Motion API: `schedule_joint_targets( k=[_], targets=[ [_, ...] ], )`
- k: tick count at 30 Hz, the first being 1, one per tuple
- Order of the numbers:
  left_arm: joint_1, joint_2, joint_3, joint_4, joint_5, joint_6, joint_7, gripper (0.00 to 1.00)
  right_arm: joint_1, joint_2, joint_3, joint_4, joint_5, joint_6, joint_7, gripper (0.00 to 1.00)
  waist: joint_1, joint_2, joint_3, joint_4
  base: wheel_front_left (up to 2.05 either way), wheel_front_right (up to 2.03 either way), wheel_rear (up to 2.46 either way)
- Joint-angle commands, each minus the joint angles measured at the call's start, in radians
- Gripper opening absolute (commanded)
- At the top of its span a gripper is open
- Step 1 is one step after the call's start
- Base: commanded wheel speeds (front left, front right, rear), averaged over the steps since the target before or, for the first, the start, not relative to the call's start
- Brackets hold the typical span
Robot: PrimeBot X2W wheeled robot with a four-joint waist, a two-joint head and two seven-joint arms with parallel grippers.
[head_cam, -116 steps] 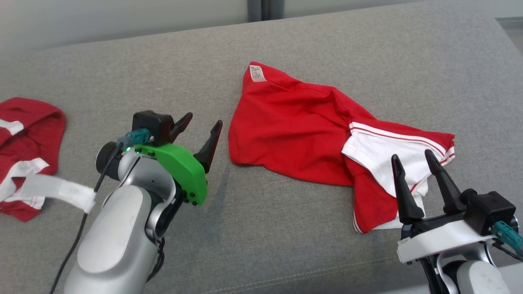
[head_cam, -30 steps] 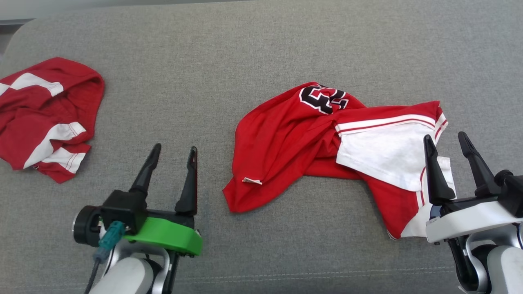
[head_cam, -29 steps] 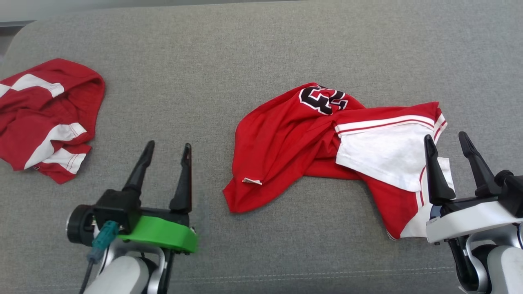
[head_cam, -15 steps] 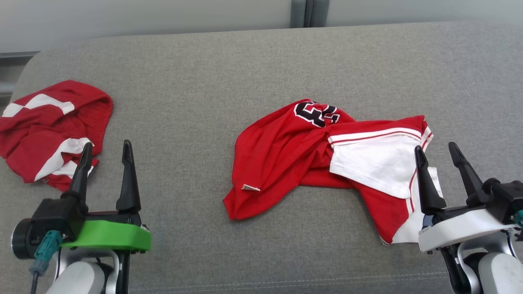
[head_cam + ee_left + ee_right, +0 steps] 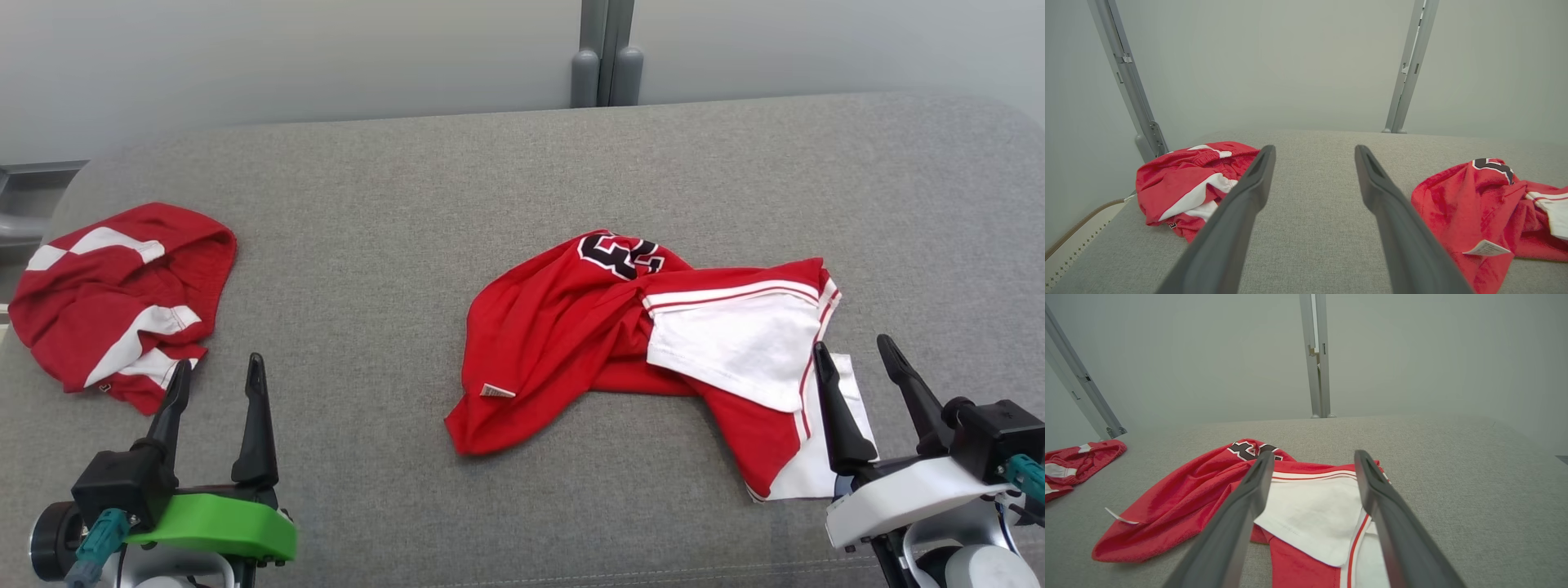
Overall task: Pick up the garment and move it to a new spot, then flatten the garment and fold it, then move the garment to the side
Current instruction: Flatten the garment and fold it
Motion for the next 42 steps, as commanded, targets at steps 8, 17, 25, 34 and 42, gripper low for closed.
schedule_joint_targets(
  k=[8, 17, 25, 34, 42],
  targets=[
    [0.012, -0.011, 0.02, 0.011, -0.006, -0.021, -0.009, 1.0, 0.021, 0.008, -0.005, -0.009, 0.003, -0.001, 0.009, 1.0, 0.0001, 0.0, -0.008, 0.002, 0.0, 0.0, 0.0],
    [-0.008, -0.029, 0.027, 0.024, 0.006, -0.038, -0.012, 1.0, 0.016, 0.007, -0.007, -0.015, -0.001, -0.001, 0.013, 1.0, 0.0001, 0.0, 0.003, 0.019, 0.0, 0.0, 0.0],
    [-0.086, -0.06, -0.064, 0.075, -0.02, -0.137, 0.076, 1.0, -0.006, -0.001, 0.002, -0.023, -0.005, -0.001, 0.018, 1.0, 0.0001, 0.0, 0.023, 0.029, 0.0, 0.0, 0.0],
    [-0.257, -0.177, -0.216, 0.334, -0.049, -0.312, 0.207, 1.0, -0.04, -0.017, 0.032, -0.032, 0.002, -0.001, 0.018, 1.0, 0.0001, 0.0, 0.076, -0.007, 0.0, 0.0, 0.0],
    [-0.401, -0.267, -0.267, 0.626, -0.049, -0.423, 0.207, 1.0, -0.063, -0.023, 0.039, -0.024, 0.01, -0.001, 0.009, 1.0, 0.0001, 0.0, 0.126, -0.049, 0.0, 0.0, 0.0]
  ],
)
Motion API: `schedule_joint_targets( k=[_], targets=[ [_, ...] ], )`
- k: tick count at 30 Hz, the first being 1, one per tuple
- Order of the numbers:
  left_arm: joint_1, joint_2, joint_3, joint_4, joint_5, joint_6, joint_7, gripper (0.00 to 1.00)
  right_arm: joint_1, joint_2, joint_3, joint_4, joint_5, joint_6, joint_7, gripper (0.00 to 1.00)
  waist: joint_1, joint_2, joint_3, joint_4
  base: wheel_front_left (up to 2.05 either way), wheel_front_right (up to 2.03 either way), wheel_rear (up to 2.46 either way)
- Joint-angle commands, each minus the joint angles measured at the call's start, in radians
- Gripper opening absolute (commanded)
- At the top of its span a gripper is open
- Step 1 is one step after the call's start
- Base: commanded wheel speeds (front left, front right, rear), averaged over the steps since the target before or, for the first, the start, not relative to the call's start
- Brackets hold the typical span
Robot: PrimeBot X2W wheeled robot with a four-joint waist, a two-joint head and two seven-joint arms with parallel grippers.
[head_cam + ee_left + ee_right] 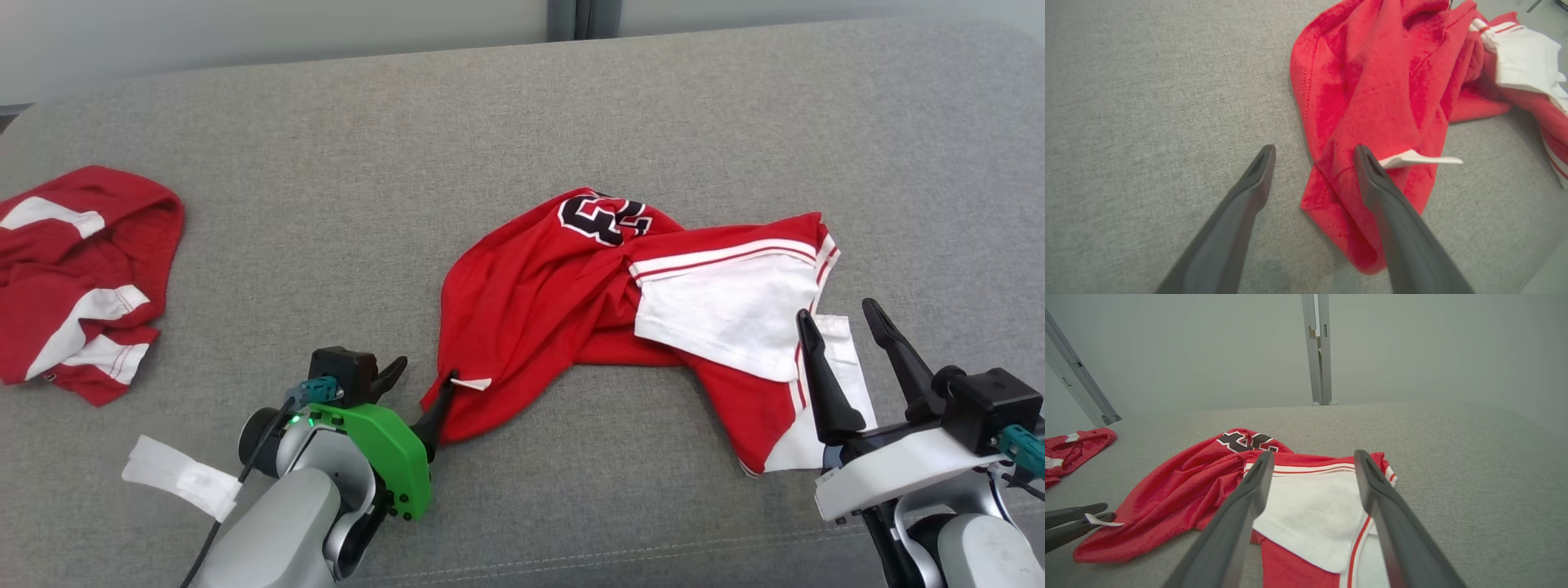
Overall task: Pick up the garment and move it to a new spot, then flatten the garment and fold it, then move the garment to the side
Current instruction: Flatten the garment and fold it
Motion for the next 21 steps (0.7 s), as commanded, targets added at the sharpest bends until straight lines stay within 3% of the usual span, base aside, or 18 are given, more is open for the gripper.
schedule_joint_targets(
  k=[1, 10, 21],
  targets=[
    [-0.027, -0.007, -0.004, 0.032, -0.003, -0.013, -0.009, 1.0, -0.012, -0.005, 0.0, 0.003, 0.004, -0.001, -0.009, 1.0, 0.0, 0.0, 0.021, -0.021, 0.0, 0.0, 0.0],
    [-0.104, -0.09, -0.041, 0.187, -0.027, -0.062, -0.068, 1.0, -0.024, -0.006, -0.004, 0.01, 0.012, -0.001, -0.015, 1.0, 0.0, 0.0, 0.044, -0.037, 0.0, 0.0, 0.0],
    [-0.12, -0.142, -0.088, 0.26, -0.08, -0.072, -0.133, 1.0, -0.032, 0.002, -0.007, 0.012, 0.012, -0.001, -0.019, 1.0, 0.0, 0.0, 0.057, -0.03, 0.0, 0.0, 0.0]
  ],
)
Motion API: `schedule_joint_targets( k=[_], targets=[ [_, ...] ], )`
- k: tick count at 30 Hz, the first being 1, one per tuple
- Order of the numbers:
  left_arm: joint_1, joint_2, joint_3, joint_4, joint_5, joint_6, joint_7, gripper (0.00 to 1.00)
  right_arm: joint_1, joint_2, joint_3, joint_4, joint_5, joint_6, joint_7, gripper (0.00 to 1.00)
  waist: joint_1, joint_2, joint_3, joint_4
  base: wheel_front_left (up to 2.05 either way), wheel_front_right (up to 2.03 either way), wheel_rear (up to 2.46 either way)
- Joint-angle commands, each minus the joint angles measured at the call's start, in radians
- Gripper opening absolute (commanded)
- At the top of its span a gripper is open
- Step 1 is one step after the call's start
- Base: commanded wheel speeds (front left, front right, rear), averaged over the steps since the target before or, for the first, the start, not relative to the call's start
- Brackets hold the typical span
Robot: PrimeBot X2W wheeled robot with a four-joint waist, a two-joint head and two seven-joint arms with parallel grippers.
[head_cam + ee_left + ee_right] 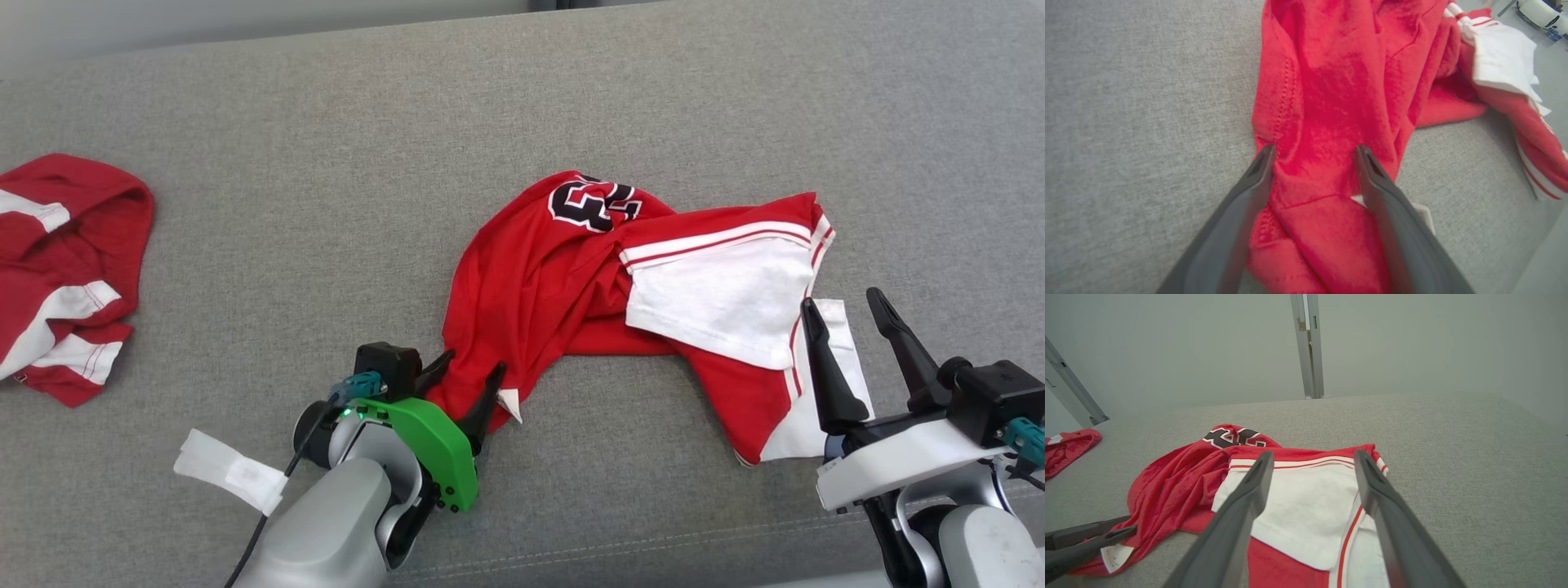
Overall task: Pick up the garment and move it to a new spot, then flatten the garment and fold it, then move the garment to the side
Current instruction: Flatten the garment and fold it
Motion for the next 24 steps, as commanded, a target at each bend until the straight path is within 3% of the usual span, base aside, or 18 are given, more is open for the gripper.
schedule_joint_targets(
  k=[1, 2, 3, 12, 14, 24],
  targets=[
    [-0.013, 0.001, 0.004, 0.016, -0.017, -0.004, -0.005, 0.94, -0.012, 0.001, -0.002, 0.002, 0.0, -0.001, -0.007, 1.0, 0.0, -0.0001, 0.002, 0.001, 0.0, 0.0, 0.0],
    [-0.018, 0.006, 0.01, 0.023, -0.019, -0.003, -0.018, 0.32, -0.013, 0.001, -0.003, 0.003, 0.0, -0.001, -0.008, 1.0, 0.0, -0.0001, 0.003, 0.001, 0.0, 0.0, 0.0],
    [-0.019, 0.01, 0.015, 0.032, -0.024, -0.003, -0.022, 0.0, -0.014, 0.002, -0.004, 0.003, -0.001, -0.001, -0.01, 1.0, 0.0, -0.0001, 0.003, 0.0, 0.0, 0.0, 0.0],
    [-0.028, 0.039, 0.038, 0.031, -0.039, -0.002, -0.06, 0.0, -0.011, 0.009, -0.021, 0.01, -0.009, -0.001, -0.023, 1.0, 0.0, -0.0001, -0.001, 0.004, 0.0, 0.0, 0.0],
    [-0.035, 0.051, 0.054, 0.016, -0.033, 0.015, -0.071, 0.0, -0.009, 0.012, -0.024, 0.011, -0.011, -0.001, -0.023, 1.0, 0.0, -0.0001, -0.001, 0.005, 0.0, 0.0, 0.0],
    [-0.012, 0.218, 0.238, -0.267, 0.051, 0.18, -0.092, 0.0, -0.002, 0.025, -0.034, 0.017, -0.018, -0.001, -0.033, 1.0, 0.0, -0.0001, -0.004, 0.029, 0.0, 0.0, 0.0]
  ],
)
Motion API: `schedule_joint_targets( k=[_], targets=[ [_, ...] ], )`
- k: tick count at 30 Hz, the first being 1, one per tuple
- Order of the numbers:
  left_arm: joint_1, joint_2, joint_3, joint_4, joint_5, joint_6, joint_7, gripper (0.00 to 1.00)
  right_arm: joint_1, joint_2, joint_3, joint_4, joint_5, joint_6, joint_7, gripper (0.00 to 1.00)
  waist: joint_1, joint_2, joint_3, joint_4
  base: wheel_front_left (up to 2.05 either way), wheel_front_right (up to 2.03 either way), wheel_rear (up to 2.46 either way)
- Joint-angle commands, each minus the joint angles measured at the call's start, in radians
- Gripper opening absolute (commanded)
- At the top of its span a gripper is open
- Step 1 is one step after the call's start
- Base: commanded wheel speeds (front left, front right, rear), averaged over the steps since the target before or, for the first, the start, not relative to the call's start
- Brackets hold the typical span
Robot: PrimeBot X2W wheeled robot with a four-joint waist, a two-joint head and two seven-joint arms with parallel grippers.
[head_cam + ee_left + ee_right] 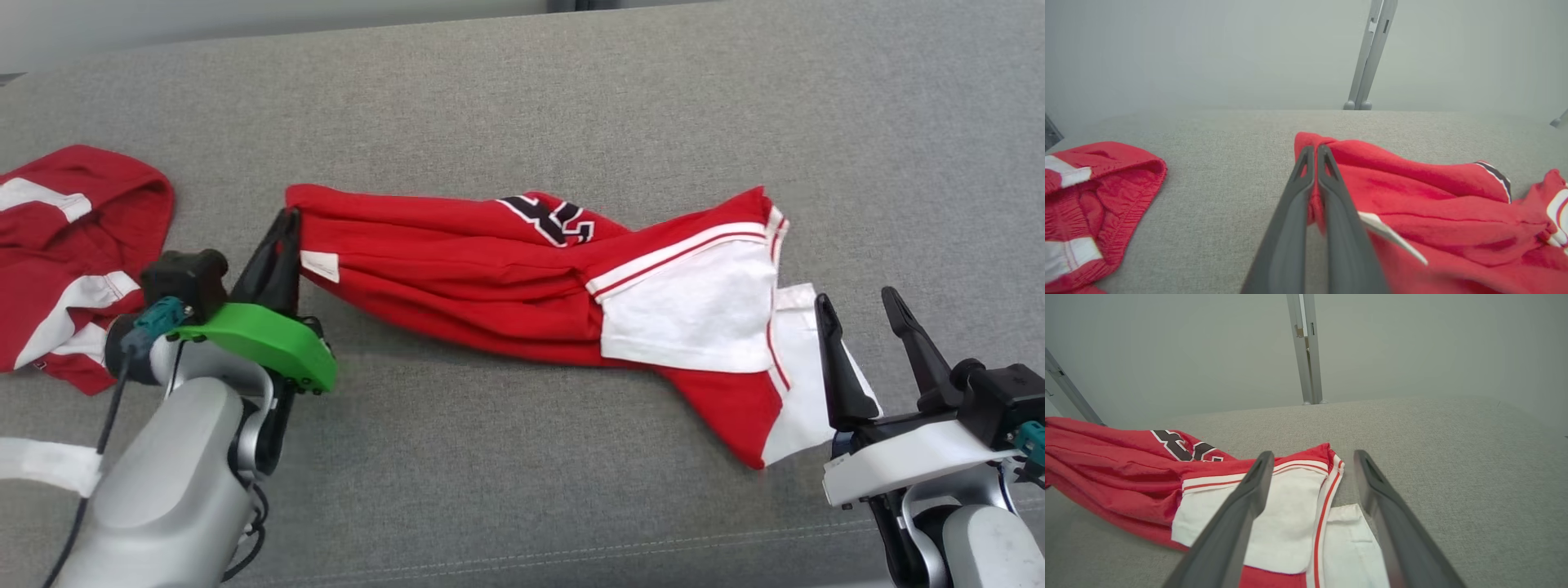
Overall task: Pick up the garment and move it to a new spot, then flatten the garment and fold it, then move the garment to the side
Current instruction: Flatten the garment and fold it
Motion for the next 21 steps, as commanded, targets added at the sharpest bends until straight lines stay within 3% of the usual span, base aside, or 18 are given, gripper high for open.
schedule_joint_targets(
  k=[1, 7, 14, 15, 16, 17, 21],
  targets=[
    [0.039, 0.036, 0.02, -0.044, 0.015, 0.024, -0.003, 0.0, 0.0, 0.002, -0.002, 0.002, -0.008, -0.001, -0.004, 1.0, 0.0, 0.0, -0.001, 0.005, 0.0, 0.0, 0.0],
    [0.155, 0.108, 0.027, -0.214, -0.011, 0.074, 0.073, 0.0, -0.001, -0.002, -0.007, 0.002, -0.009, -0.001, -0.003, 1.0, 0.0, 0.0, 0.004, 0.01, 0.0, 0.0, 0.0],
    [0.297, 0.086, 0.037, -0.281, -0.093, 0.103, 0.115, 0.0, -0.017, -0.003, -0.01, 0.004, -0.004, -0.001, -0.006, 1.0, 0.0, 0.0, 0.021, 0.005, 0.0, 0.0, 0.0],
    [0.306, 0.08, 0.049, -0.284, -0.105, 0.11, 0.099, 0.06, -0.017, -0.003, -0.01, 0.006, -0.004, -0.001, -0.006, 1.0, 0.0, 0.0, 0.021, 0.006, 0.0, 0.0, 0.0],
    [0.317, 0.076, 0.056, -0.284, -0.111, 0.117, 0.087, 0.78, -0.016, -0.003, -0.011, 0.008, -0.003, -0.001, -0.007, 1.0, 0.0, 0.0, 0.021, 0.007, 0.0, 0.0, 0.0],
    [0.327, 0.071, 0.062, -0.288, -0.117, 0.12, 0.077, 1.0, -0.015, -0.003, -0.014, 0.01, -0.003, -0.001, -0.009, 1.0, 0.0, 0.0, 0.019, 0.01, 0.0, 0.0, 0.0],
    [0.344, 0.072, 0.096, -0.317, -0.117, 0.134, 0.038, 1.0, -0.02, 0.002, -0.022, 0.014, 0.001, -0.001, -0.014, 1.0, 0.0, 0.0, 0.008, 0.016, 0.0, 0.0, 0.0]
  ],
)
